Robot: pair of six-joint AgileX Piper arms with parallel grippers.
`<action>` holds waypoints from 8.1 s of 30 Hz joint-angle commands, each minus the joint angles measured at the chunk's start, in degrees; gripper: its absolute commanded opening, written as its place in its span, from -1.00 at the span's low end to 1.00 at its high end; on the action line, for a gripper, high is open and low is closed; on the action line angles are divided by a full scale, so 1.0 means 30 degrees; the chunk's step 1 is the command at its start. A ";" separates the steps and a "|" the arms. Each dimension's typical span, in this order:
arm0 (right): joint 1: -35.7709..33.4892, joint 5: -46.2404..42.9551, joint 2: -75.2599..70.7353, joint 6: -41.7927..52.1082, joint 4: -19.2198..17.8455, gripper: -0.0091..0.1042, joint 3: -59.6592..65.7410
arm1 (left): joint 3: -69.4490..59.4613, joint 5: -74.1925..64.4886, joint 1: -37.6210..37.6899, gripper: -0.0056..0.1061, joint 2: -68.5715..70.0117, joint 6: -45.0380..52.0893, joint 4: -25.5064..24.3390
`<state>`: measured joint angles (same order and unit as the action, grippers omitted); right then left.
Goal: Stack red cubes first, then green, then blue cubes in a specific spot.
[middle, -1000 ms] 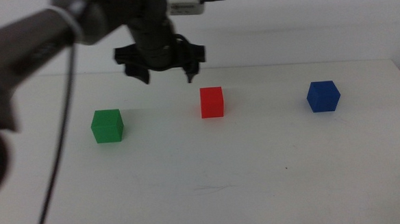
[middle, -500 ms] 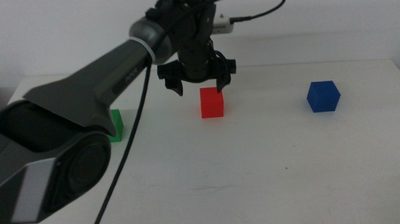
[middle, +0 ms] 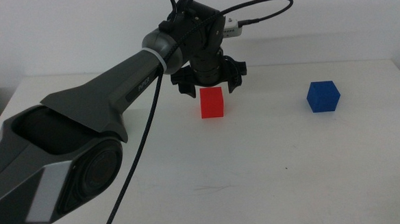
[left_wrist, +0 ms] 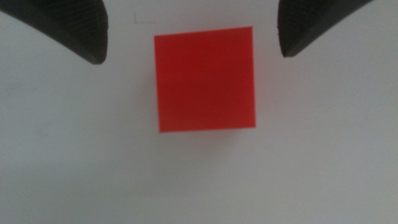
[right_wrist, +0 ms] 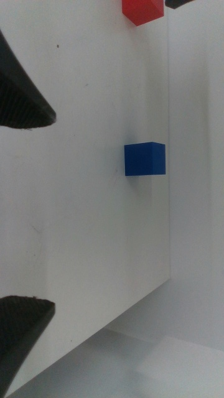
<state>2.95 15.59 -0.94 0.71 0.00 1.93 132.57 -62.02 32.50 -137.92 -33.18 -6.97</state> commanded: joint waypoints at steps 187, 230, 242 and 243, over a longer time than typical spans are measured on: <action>0.0123 -0.1511 -0.0311 0.0106 -0.0236 0.82 -0.0444 | -1.3531 0.1397 -0.7488 0.73 1.0488 0.8539 0.2492; 0.0123 -0.1511 -0.0311 0.0106 -0.0236 0.82 -0.0444 | -1.3346 0.5395 -0.8428 -0.12 0.6687 0.9959 0.4082; 0.0123 -0.1511 -0.0311 0.0106 -0.0236 0.82 -0.0444 | -2.2451 0.8985 -0.8037 -0.38 1.5863 0.9503 0.7418; 0.0123 -0.1511 -0.0311 0.0106 -0.0236 0.82 -0.0444 | -2.2874 0.8789 -0.7780 -0.38 1.6626 0.9078 0.7341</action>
<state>3.00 15.59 -0.94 0.71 0.00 1.93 65.03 -38.39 8.03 -94.36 -3.98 12.74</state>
